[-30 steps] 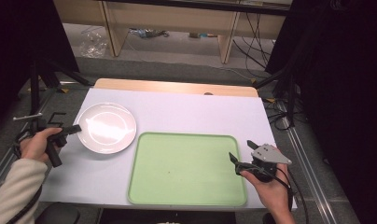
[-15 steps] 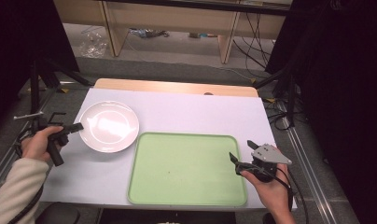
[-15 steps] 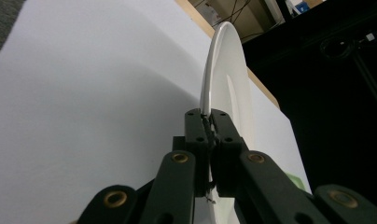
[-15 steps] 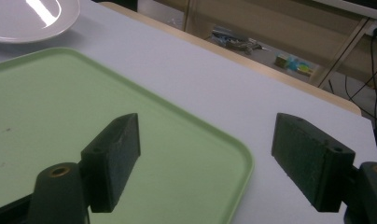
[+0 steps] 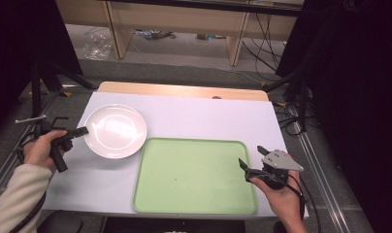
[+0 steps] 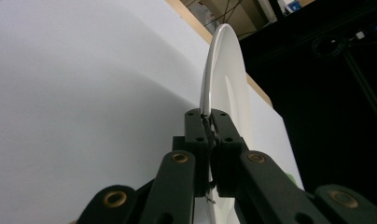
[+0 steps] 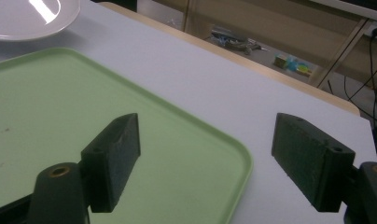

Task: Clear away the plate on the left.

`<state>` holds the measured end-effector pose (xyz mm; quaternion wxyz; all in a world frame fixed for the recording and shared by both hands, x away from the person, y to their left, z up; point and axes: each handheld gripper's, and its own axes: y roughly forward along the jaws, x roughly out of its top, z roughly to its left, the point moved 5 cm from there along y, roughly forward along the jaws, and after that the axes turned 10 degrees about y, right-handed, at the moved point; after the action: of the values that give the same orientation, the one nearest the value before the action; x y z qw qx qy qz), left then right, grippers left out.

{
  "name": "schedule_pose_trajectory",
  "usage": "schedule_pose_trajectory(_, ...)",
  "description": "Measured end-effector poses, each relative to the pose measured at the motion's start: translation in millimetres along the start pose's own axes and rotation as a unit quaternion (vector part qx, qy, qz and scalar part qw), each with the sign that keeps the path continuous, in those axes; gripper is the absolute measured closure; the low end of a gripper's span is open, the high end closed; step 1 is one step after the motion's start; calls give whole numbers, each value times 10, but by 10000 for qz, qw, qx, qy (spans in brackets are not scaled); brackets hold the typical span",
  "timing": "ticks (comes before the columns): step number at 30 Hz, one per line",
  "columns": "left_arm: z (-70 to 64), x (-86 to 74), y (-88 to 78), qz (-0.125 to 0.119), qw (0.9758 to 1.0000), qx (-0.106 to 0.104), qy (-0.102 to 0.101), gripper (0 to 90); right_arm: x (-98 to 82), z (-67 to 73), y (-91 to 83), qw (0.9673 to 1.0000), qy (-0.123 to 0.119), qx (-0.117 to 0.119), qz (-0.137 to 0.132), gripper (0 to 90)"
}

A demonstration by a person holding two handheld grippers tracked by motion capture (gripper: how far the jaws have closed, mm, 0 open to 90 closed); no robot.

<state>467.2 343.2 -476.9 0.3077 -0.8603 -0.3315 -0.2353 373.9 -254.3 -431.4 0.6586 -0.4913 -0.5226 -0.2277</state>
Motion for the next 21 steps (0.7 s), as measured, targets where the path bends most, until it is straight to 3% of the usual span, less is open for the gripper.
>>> schedule_pose_trajectory(10, -49, -8, 16, 20, 10000, -47, 39, 865, 6, -1, 0, 10000, 2, -23, -58, 245)
schedule_pose_trajectory(12, -65, -8, 25, -49, 9999, -143, 12, 865, 6, 0, 0, 10000, 6, -17, -56, 245)
schedule_pose_trajectory(13, -83, -10, 21, 40, 9999, -95, -4, 866, 7, 1, -1, 10000, 18, -14, -60, 245)
schedule_pose_trajectory(21, -153, -14, 56, 59, 9999, -143, 56, 865, 10, 0, -2, 10000, 14, -22, -76, 244)
